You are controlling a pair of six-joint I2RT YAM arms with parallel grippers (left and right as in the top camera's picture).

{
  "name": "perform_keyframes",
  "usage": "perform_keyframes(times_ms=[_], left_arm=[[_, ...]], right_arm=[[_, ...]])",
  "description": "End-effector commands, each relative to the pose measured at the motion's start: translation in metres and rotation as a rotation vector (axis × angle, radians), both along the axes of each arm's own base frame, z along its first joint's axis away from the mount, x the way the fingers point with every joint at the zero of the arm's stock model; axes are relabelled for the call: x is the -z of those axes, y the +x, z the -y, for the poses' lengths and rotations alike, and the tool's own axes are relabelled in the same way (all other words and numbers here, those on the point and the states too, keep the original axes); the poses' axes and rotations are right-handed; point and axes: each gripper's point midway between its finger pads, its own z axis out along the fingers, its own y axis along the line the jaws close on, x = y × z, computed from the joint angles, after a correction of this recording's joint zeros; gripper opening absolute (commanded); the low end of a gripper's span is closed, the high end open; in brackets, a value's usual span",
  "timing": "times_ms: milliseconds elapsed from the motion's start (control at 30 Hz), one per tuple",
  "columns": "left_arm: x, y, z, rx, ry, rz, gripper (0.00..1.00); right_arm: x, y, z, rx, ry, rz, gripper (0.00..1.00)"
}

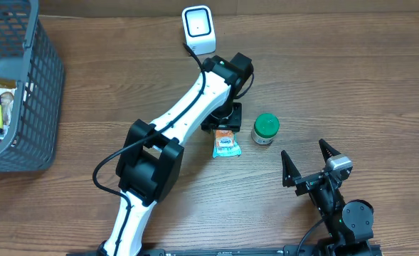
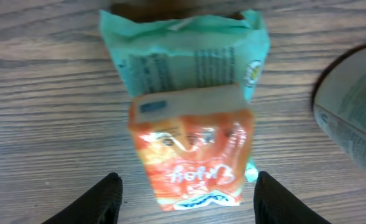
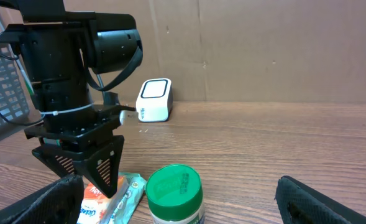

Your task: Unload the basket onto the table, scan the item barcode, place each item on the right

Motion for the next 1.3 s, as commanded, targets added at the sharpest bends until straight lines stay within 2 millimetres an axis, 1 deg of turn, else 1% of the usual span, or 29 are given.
perform_keyframes(times_ms=[0,133,267,333,367,467,500,533,567,633,767,800,833,967,1033,1133,1167,1267], left_arm=[[-0.012,0.000,0.009,0.033,-0.032,0.032,0.54],[-0.010,0.002,0.003,0.034,-0.001,0.043,0.54],[-0.010,0.004,0.000,0.025,0.001,0.044,0.46],[-0.011,0.002,0.003,0.017,-0.031,0.023,0.54],[-0.011,0.002,0.005,0.021,-0.054,0.010,0.54],[-0.015,-0.002,0.013,0.100,-0.161,-0.037,0.43],[-0.016,-0.002,0.013,0.127,-0.190,-0.047,0.32],[-0.016,-0.001,0.010,0.126,-0.192,-0.050,0.25],[-0.016,0.000,0.006,0.117,-0.184,-0.055,0.24],[-0.016,0.000,0.000,0.108,-0.175,-0.063,0.25],[-0.016,-0.002,-0.006,0.119,-0.164,-0.080,0.44],[-0.016,-0.002,-0.007,0.120,-0.159,-0.078,0.45],[-0.016,-0.002,-0.008,0.120,-0.153,-0.074,0.46],[-0.014,0.001,-0.013,0.121,-0.122,-0.059,0.41],[-0.012,0.001,-0.014,0.111,-0.112,-0.057,0.41],[0.000,-0.003,-0.012,0.099,-0.108,-0.067,0.47],[0.008,-0.007,-0.009,0.101,-0.112,-0.076,0.46],[0.014,-0.011,-0.002,0.114,-0.134,-0.076,0.47]], right_arm=[[0.002,0.000,0.000,0.002,0.004,0.002,1.00],[0.002,0.000,0.000,0.002,0.004,0.002,1.00],[0.002,0.000,0.000,0.002,0.004,0.002,1.00],[0.002,0.000,0.000,0.002,0.004,0.002,1.00],[0.002,0.000,0.000,0.002,0.004,0.002,1.00],[0.002,0.000,0.000,0.002,0.004,0.002,1.00],[0.002,0.000,0.000,0.002,0.004,0.002,1.00],[0.002,0.000,0.000,0.002,0.004,0.002,1.00],[0.002,0.000,0.000,0.002,0.004,0.002,1.00],[0.002,0.000,0.000,0.002,0.004,0.002,1.00],[0.002,0.000,0.000,0.002,0.004,0.002,1.00],[0.002,0.000,0.000,0.002,0.004,0.002,1.00],[0.002,0.000,0.000,0.002,0.004,0.002,1.00],[0.002,0.000,0.000,0.002,0.004,0.002,1.00],[0.002,0.000,0.000,0.002,0.004,0.002,1.00],[0.002,0.000,0.000,0.002,0.004,0.002,1.00],[0.002,0.000,0.000,0.002,0.004,0.002,1.00],[0.002,0.000,0.000,0.002,0.004,0.002,1.00]])
